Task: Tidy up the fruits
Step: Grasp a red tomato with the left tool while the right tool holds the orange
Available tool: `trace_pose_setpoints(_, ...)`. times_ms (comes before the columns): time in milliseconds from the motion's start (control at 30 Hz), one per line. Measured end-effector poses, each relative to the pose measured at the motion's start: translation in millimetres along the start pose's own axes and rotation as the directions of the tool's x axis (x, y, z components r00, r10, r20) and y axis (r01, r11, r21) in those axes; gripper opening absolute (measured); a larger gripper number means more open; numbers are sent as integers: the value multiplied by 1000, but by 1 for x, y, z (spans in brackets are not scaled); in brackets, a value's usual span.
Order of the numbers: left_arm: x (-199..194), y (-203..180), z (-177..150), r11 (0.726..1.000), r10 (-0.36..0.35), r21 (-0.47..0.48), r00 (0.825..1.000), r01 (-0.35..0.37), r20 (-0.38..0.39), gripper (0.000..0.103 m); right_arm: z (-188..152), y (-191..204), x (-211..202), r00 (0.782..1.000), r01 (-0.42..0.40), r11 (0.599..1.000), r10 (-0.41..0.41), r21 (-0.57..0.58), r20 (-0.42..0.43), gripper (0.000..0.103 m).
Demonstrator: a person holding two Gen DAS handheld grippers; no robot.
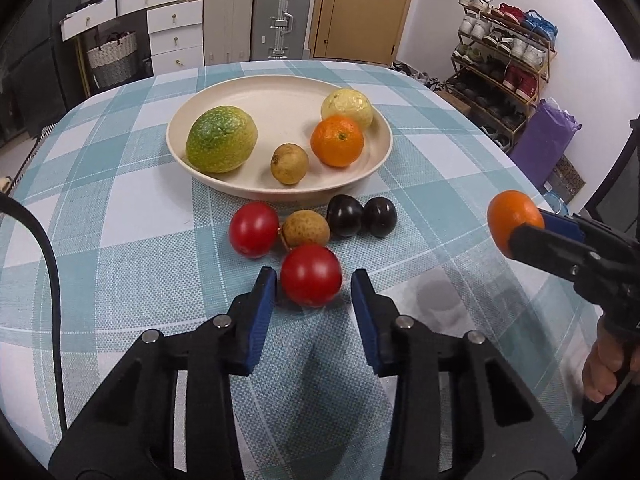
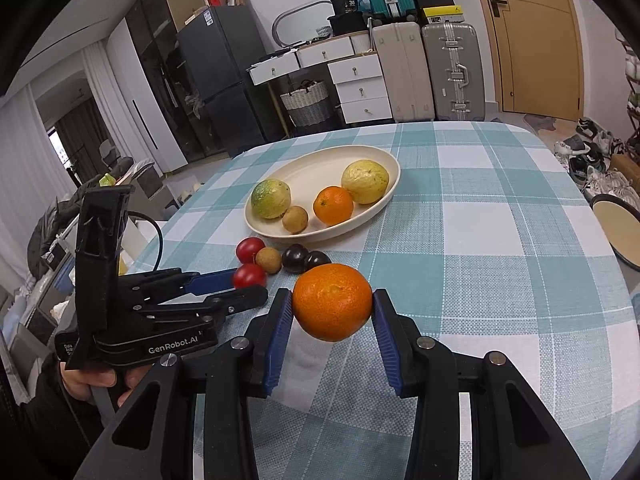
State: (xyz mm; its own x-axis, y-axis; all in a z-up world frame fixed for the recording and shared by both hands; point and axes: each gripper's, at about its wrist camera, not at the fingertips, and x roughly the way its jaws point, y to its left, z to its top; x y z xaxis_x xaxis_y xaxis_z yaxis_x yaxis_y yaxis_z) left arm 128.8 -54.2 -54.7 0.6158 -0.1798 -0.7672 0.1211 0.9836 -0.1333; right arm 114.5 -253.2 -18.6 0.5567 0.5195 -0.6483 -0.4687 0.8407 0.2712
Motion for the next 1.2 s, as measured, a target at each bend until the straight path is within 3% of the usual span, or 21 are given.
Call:
trace_pose_setpoints(267,-1,-1,0,1000,-4,-1,1000,4,5,28,0,-3,0,1000,1,1000,-1,7,1,41)
trace_pose_setpoints(767,-22,4,1,999,-39,-1,997,39,72,27,0,-1,-2,1000,10,1000,-10,-1,9,41)
trace_pose_setpoints(1200,-43,21,14,1000,-13,-21,989,17,145,27,0,-1,-1,1000,10,1000,-10,2,19,41)
